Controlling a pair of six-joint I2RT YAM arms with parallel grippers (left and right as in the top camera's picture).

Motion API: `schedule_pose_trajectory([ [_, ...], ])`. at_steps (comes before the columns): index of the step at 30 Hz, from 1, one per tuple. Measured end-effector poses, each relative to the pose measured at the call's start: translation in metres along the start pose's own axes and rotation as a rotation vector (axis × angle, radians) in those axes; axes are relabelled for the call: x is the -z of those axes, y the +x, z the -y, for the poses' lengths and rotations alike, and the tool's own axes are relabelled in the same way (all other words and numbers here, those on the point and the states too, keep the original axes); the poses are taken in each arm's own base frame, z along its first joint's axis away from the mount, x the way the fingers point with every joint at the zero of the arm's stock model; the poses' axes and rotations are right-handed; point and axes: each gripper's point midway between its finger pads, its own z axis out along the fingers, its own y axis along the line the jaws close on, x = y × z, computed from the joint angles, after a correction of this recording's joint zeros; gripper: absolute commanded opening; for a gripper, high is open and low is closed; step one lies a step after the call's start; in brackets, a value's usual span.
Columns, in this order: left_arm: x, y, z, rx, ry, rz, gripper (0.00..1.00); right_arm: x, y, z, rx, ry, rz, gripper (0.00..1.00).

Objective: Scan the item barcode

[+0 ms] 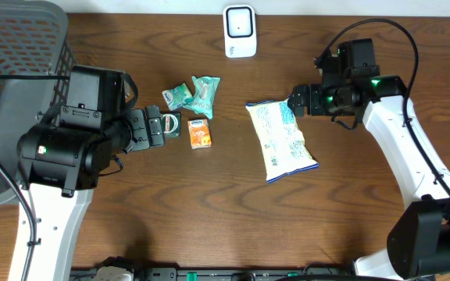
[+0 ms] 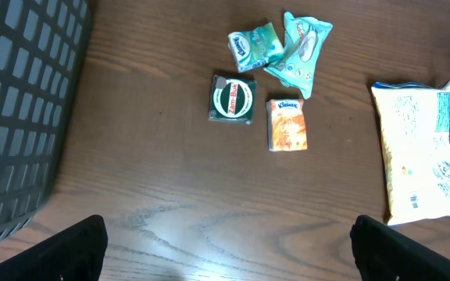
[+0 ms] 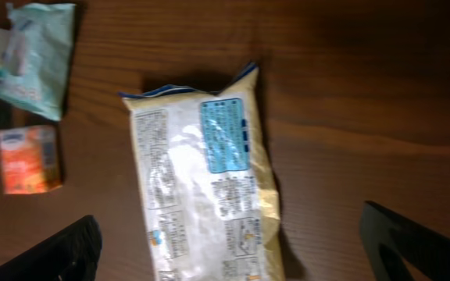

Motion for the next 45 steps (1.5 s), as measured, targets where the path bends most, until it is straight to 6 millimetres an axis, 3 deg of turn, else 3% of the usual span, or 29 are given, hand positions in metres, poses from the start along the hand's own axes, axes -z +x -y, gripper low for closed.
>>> schedule_pose_trajectory([
  [7,0.0,0.0,0.0,0.0,0.0,0.0,0.98,-0.001,-0.004,0.006,0.024,0.029,0.019,0.99],
  [12,0.0,0.0,0.0,0.0,0.0,0.0,0.98,-0.012,-0.005,0.013,0.038,0.015,0.021,0.99],
  [17,0.0,0.0,0.0,0.0,0.0,0.0,0.98,-0.049,0.007,0.017,0.03,-0.02,-0.054,0.99],
  [22,0.0,0.0,0.0,0.0,0.0,0.0,0.98,-0.096,0.032,0.015,-0.004,-0.106,-0.174,0.99],
  [26,0.0,0.0,0.0,0.0,0.0,0.0,0.98,-0.116,0.045,0.012,-0.022,-0.16,-0.225,0.99],
  [31,0.0,0.0,0.0,0.0,0.0,0.0,0.98,-0.119,0.04,0.0,-0.018,-0.235,-0.206,0.98],
  [33,0.0,0.0,0.0,0.0,0.0,0.0,0.98,-0.122,0.038,-0.005,-0.009,-0.262,-0.203,0.86],
  [34,0.0,0.0,0.0,0.0,0.0,0.0,0.98,-0.124,0.037,-0.007,-0.002,-0.269,-0.203,0.66],
  [36,0.0,0.0,0.0,0.0,0.0,0.0,0.98,-0.129,0.039,-0.011,0.003,-0.283,-0.212,0.07],
  [37,0.0,0.0,0.0,0.0,0.0,0.0,0.98,-0.132,0.042,-0.012,0.003,-0.289,-0.222,0.01],
  [41,0.0,0.0,0.0,0.0,0.0,0.0,0.98,-0.14,0.055,-0.023,-0.007,-0.328,-0.269,0.01],
  [45,0.0,0.0,0.0,0.0,0.0,0.0,0.98,-0.137,0.056,-0.032,-0.017,-0.376,-0.274,0.01],
])
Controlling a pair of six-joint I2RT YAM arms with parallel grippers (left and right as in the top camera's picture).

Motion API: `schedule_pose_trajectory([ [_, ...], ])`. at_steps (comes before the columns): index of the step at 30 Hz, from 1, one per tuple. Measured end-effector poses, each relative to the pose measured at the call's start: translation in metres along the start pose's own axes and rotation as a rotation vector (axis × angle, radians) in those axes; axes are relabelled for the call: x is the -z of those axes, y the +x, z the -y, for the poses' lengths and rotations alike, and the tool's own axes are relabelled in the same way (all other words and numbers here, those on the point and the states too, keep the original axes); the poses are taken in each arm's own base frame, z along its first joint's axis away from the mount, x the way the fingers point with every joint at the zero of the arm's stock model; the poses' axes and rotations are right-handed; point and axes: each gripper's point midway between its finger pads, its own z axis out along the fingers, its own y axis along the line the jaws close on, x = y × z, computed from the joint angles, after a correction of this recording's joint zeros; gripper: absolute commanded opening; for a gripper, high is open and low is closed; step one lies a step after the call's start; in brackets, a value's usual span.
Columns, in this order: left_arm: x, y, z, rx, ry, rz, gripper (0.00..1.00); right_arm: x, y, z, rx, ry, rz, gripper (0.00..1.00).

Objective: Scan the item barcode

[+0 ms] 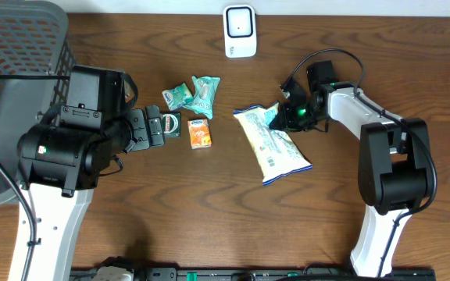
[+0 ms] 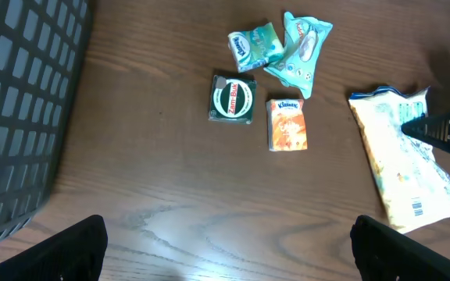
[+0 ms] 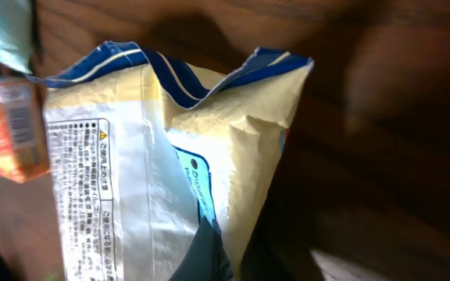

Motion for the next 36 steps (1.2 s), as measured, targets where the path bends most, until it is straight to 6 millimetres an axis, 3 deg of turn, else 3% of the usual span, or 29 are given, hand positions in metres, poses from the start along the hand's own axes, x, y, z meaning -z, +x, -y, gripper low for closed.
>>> schedule_pose_trajectory([
  [5,0.0,0.0,0.0,0.0,0.0,0.0,0.97,0.016,-0.006,-0.017,-0.014,-0.115,0.043,0.01],
  [11,0.0,0.0,0.0,0.0,0.0,0.0,0.98,0.09,-0.037,-0.043,0.022,-0.15,0.236,0.01],
  [14,0.0,0.0,0.0,0.0,0.0,0.0,0.98,0.116,-0.044,-0.044,0.021,-0.087,0.301,0.01],
  [17,0.0,0.0,0.0,0.0,0.0,0.0,0.97,0.115,-0.038,-0.032,-0.021,-0.017,0.284,0.02],
  [19,0.0,0.0,0.0,0.0,0.0,0.0,0.98,0.11,-0.031,-0.022,-0.059,0.022,0.254,0.17],
  [23,0.0,0.0,0.0,0.0,0.0,0.0,0.98,0.1,-0.026,-0.004,-0.095,0.104,0.223,0.65],
  [26,0.0,0.0,0.0,0.0,0.0,0.0,0.98,0.096,-0.021,0.01,-0.115,0.177,0.205,0.84],
  [31,0.0,0.0,0.0,0.0,0.0,0.0,0.98,0.094,-0.014,0.034,-0.142,0.279,0.179,0.87],
  [36,0.0,0.0,0.0,0.0,0.0,0.0,0.98,0.105,0.001,0.059,-0.215,0.35,0.145,0.88],
])
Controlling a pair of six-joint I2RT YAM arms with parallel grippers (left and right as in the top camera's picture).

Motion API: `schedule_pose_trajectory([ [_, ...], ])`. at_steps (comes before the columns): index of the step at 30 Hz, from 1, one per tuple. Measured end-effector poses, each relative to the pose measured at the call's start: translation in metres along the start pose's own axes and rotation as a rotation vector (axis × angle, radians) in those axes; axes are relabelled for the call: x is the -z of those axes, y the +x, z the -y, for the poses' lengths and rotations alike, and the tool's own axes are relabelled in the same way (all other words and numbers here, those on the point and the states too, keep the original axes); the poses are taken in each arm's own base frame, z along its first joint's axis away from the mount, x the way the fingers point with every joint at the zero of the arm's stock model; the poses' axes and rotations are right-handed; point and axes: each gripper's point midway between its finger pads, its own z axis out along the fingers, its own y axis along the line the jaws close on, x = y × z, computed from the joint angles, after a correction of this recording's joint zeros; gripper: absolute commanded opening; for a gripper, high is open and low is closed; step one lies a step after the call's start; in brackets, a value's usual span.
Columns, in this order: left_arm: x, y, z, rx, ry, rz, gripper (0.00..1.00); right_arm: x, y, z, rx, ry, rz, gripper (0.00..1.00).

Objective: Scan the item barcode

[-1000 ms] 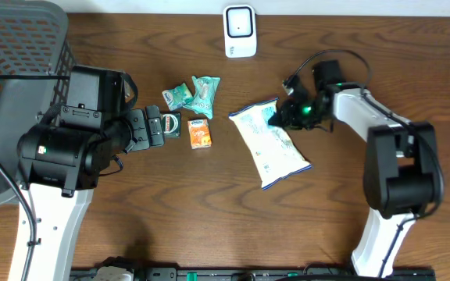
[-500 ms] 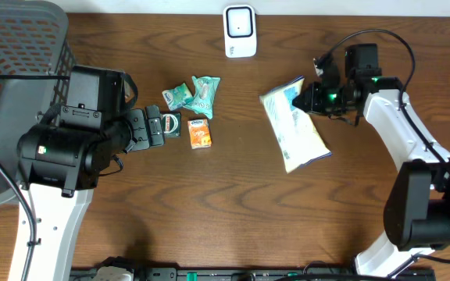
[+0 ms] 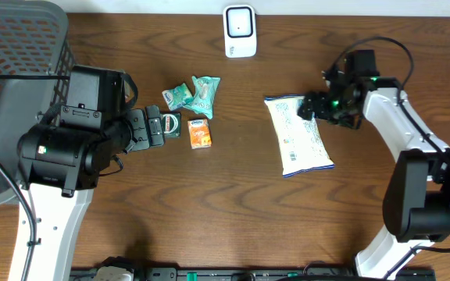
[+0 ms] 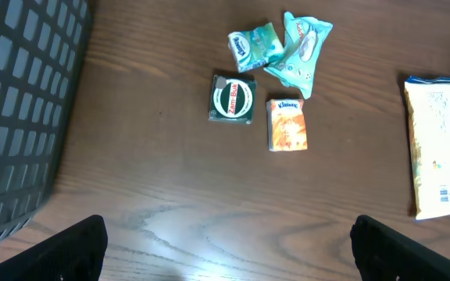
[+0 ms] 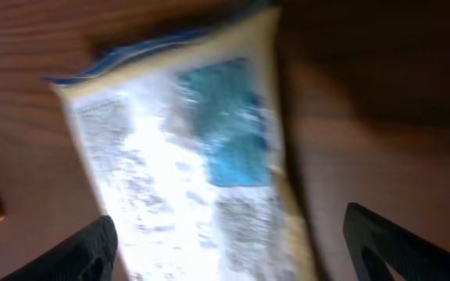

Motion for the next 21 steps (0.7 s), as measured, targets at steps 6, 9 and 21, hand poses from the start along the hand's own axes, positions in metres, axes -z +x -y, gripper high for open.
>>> schedule_pose_trajectory([
  [6,0.0,0.0,0.0,0.0,0.0,0.0,0.98,-0.005,0.018,0.022,-0.046,0.043,-0.051,0.87],
  [9,0.0,0.0,0.0,0.0,0.0,0.0,0.98,-0.016,0.032,0.022,-0.046,0.035,-0.076,0.86],
  [21,0.0,0.0,0.0,0.0,0.0,0.0,0.98,-0.038,0.042,-0.006,0.016,-0.062,-0.046,0.91],
])
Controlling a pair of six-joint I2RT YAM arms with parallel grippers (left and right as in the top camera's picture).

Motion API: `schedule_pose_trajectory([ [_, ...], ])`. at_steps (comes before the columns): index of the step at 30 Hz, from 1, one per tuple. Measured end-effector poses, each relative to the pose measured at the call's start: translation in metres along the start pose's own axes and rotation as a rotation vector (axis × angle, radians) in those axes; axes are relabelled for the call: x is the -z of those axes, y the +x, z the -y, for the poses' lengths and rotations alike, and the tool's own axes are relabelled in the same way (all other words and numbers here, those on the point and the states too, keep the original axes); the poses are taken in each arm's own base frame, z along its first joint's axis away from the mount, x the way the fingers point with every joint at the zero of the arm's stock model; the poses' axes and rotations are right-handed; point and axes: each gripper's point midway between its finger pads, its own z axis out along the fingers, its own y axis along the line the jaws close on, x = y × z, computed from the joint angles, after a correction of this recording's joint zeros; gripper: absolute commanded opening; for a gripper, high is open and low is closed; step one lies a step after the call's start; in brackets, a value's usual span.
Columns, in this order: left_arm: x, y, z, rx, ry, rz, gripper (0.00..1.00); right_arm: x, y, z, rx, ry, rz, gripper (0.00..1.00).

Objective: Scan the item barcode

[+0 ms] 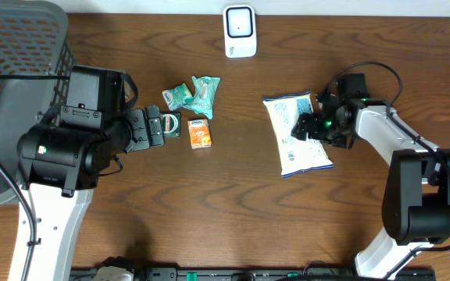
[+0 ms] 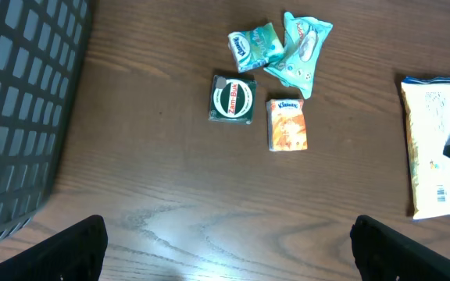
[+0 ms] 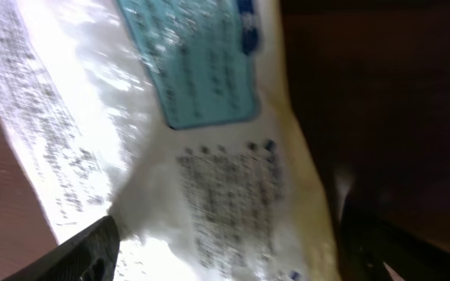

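Observation:
A pale yellow snack bag (image 1: 295, 139), printed back up with a blue label, lies right of centre; the left wrist view catches it at the right edge (image 2: 436, 148). My right gripper (image 1: 311, 125) is open and low over the bag's right half. Up close the bag (image 3: 201, 140) fills the view and the gripper (image 3: 233, 261) has its fingers spread on either side. The white scanner (image 1: 240, 31) stands at the far edge. My left gripper (image 1: 143, 129) hangs open above bare wood (image 2: 225, 254), away from the bag.
A green Zam-Buk tin (image 1: 168, 123), an orange tissue pack (image 1: 200, 133) and two teal packets (image 1: 195, 95) lie left of centre. A dark mesh basket (image 1: 14, 70) takes up the far left.
My right gripper has moved from beside the bag's upper right corner to low over its right half, and the bag now looms larger in the wrist view. The bag has shifted only slightly. The left arm is unchanged.
The bag first lay at mid-table with my open right gripper near its top corner. Then the gripper was at the bag's top edge and the bag sat further left, tilted. Later the bag lay further right, straighter. Now the open gripper is down over it.

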Motion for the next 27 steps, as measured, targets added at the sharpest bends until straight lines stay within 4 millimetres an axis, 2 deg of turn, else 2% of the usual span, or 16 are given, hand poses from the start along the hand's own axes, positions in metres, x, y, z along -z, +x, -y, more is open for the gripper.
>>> schedule_pose_trajectory([
  [7,0.0,0.0,0.0,0.0,0.0,0.0,0.98,-0.001,-0.005,-0.005,0.011,-0.024,0.02,0.94],
  [10,0.0,0.0,0.0,0.0,0.0,0.0,0.98,-0.001,-0.004,-0.006,0.011,-0.029,0.019,0.99],
  [21,0.0,0.0,0.0,0.0,0.0,0.0,0.98,-0.001,-0.002,-0.009,0.017,-0.03,0.01,0.96],
  [27,0.0,0.0,0.0,0.0,0.0,0.0,0.98,-0.006,0.006,-0.024,0.061,-0.027,-0.012,0.97],
])
